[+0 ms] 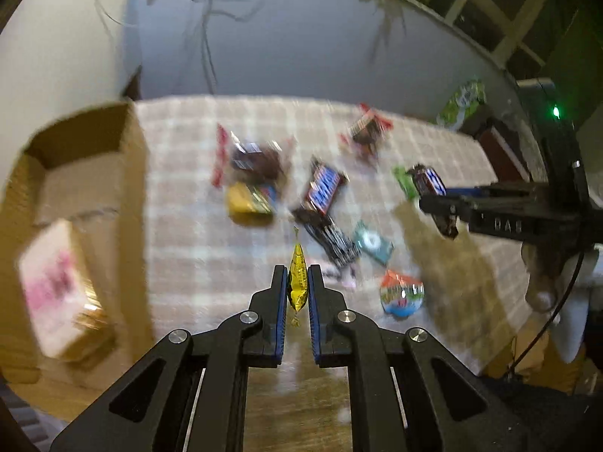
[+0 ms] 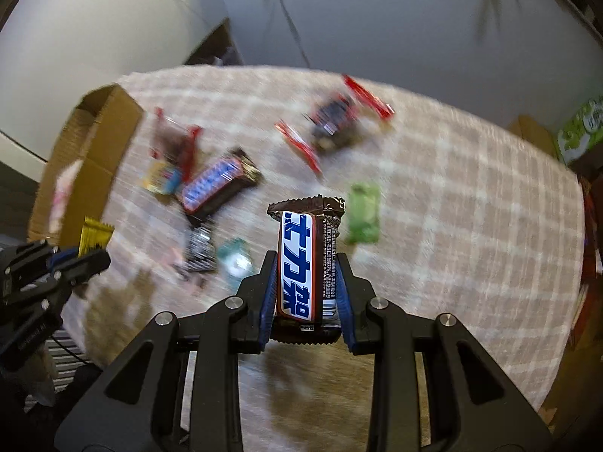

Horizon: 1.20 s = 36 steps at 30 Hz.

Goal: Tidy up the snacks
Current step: 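Drop the Snickers bar and yellow packet into the box with both tools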

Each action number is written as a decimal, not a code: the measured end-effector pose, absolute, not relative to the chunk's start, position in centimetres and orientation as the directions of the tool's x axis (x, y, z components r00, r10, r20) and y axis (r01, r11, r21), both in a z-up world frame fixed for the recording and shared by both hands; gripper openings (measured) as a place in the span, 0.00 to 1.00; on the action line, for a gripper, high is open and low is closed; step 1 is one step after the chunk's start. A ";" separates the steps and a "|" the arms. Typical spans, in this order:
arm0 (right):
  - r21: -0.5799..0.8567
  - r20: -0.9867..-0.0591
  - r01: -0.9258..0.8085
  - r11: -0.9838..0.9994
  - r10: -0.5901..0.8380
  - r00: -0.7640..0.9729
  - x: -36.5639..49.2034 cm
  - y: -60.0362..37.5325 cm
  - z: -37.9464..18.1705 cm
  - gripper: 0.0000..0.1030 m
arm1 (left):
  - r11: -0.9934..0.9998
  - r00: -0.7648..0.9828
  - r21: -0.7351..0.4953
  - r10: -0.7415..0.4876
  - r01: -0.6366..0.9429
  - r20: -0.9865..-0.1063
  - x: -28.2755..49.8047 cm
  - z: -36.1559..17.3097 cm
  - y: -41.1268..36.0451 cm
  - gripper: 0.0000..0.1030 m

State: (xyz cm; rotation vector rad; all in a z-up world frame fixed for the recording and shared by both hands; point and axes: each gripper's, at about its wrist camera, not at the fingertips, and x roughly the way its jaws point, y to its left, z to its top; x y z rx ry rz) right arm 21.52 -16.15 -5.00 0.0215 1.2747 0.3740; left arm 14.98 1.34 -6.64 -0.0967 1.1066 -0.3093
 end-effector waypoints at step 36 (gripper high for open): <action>0.250 -0.876 -0.652 0.716 0.454 0.163 25.2 10.6 -1.3 0.43 | 0.979 0.489 0.033 0.129 -0.200 -0.863 15.3 -3.5 17.1 0.26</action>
